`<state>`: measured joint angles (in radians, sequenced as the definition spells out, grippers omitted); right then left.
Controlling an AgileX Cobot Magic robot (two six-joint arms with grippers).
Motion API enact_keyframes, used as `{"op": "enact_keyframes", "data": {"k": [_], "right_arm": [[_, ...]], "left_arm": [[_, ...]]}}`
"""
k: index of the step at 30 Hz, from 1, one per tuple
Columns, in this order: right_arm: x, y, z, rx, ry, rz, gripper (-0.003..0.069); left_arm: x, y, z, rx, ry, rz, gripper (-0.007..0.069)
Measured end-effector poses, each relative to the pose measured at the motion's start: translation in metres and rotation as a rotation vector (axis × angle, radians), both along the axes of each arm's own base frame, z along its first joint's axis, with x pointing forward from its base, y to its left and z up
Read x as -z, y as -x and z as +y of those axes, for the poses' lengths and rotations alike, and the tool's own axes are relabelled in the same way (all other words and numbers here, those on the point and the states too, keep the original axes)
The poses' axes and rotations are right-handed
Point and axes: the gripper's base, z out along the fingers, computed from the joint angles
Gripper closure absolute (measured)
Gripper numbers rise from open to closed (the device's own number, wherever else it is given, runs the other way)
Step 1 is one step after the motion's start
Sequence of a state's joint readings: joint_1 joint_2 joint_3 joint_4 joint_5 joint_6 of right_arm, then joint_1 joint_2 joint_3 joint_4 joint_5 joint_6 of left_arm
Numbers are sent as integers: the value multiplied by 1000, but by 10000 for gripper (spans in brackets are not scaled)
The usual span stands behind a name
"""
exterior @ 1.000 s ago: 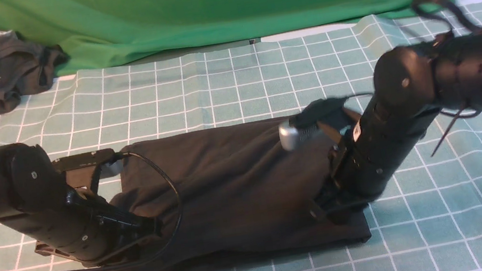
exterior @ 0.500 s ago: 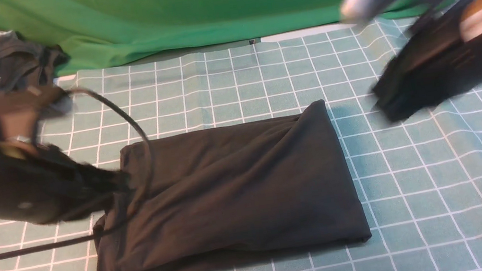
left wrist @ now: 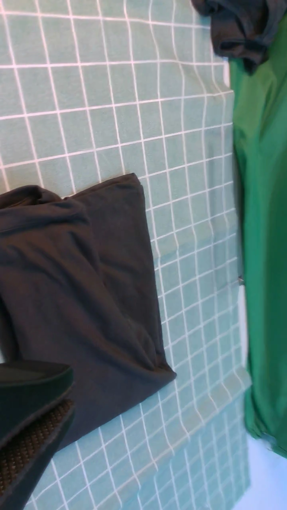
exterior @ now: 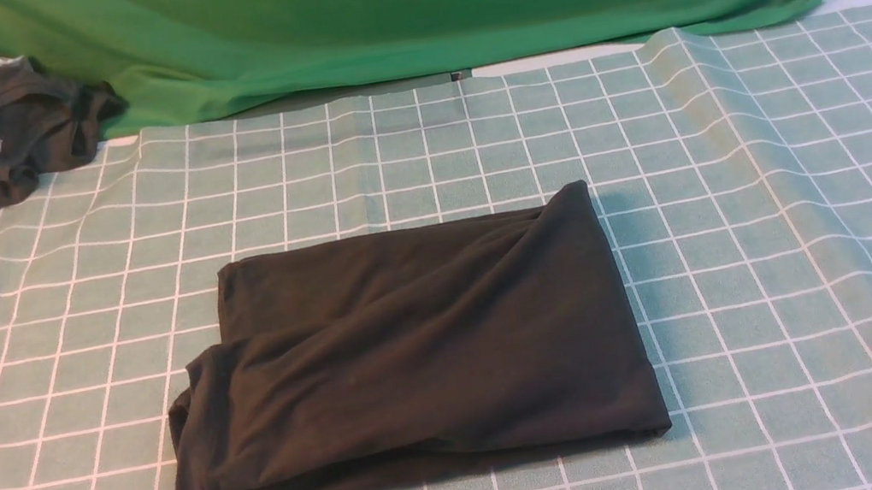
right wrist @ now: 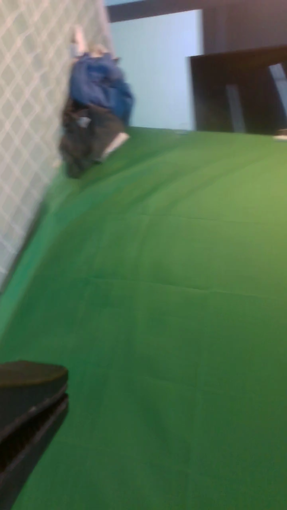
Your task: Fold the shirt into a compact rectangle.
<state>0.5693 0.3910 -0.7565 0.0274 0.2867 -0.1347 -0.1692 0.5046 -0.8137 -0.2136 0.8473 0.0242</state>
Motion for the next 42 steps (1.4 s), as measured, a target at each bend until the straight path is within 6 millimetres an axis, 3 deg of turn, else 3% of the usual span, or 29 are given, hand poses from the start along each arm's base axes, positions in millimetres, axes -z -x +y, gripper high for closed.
{"op": "enact_keyframes", "data": {"k": [1,2,6,11,14,21,42], "right_arm": [[15,5,-3,0,-24,-25,636],[17,6,-4,0,-30,-31,636],[63,14,-10,-14,-181,-132,636],[86,12,-9,-18,-220,-157,623],[87,12,-9,-19,-226,-165,606],[85,13,-10,-20,-238,-182,568],[85,13,-10,-20,-238,-182,515]], "left_arm": [[6,6,1,-5,12,-1,617],[7,7,1,-6,14,-1,617],[46,15,1,-7,32,53,617],[78,12,-3,13,84,137,617],[81,10,-4,20,90,118,617],[69,3,-5,1,159,-21,617],[68,2,-3,-1,113,-58,613]]}}
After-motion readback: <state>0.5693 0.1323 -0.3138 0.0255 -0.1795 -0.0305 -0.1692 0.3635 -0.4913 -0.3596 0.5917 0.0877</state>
